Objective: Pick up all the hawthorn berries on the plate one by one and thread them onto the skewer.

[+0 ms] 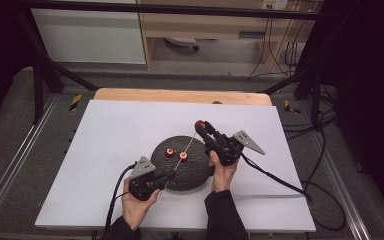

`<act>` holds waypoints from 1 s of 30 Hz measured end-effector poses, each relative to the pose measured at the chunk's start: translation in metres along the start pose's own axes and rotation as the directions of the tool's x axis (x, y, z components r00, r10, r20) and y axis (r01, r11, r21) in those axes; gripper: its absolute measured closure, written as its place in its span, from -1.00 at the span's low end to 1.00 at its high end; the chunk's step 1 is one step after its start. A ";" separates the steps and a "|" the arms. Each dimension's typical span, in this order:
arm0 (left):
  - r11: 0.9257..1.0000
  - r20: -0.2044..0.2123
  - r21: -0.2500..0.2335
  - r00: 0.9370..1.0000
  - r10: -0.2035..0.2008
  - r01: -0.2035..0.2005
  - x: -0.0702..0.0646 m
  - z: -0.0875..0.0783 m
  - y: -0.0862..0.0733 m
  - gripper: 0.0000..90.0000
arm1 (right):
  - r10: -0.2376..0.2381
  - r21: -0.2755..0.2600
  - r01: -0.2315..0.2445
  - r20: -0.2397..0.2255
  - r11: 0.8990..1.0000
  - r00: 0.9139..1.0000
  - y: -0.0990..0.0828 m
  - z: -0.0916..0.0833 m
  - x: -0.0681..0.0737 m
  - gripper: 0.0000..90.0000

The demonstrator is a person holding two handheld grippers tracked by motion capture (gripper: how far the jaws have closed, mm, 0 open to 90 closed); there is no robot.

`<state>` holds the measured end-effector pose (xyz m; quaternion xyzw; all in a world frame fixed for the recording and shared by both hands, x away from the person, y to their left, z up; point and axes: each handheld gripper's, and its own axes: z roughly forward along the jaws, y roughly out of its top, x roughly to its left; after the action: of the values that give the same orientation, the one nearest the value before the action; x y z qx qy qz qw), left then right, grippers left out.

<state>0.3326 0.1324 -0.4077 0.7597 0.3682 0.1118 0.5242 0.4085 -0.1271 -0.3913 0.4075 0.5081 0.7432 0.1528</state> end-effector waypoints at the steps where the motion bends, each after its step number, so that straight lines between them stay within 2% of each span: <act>1: 1.000 -0.002 -0.003 1.000 0.001 -0.001 -0.001 0.001 0.000 0.96 | 0.000 0.000 0.000 0.000 1.000 1.000 0.000 0.000 0.000 0.36; 5: 1.000 -0.003 -0.011 1.000 -0.005 0.005 -0.001 0.003 0.004 0.96 | 0.009 0.019 -0.009 -0.011 1.000 1.000 -0.002 -0.002 0.002 0.36; 14: 1.000 -0.012 -0.027 1.000 0.010 -0.011 -0.002 0.008 0.018 0.96 | 0.022 0.044 -0.021 -0.028 0.999 0.999 -0.005 -0.004 0.005 0.36; 30: 0.999 -0.021 -0.022 0.999 0.032 -0.032 -0.003 0.018 0.034 0.96 | 0.034 0.094 -0.029 -0.048 0.995 0.998 -0.012 -0.009 0.010 0.36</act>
<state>0.3556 0.1115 -0.3846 0.7583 0.3601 0.1322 0.5271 0.3930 -0.1212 -0.3985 0.4036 0.5395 0.7309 0.1090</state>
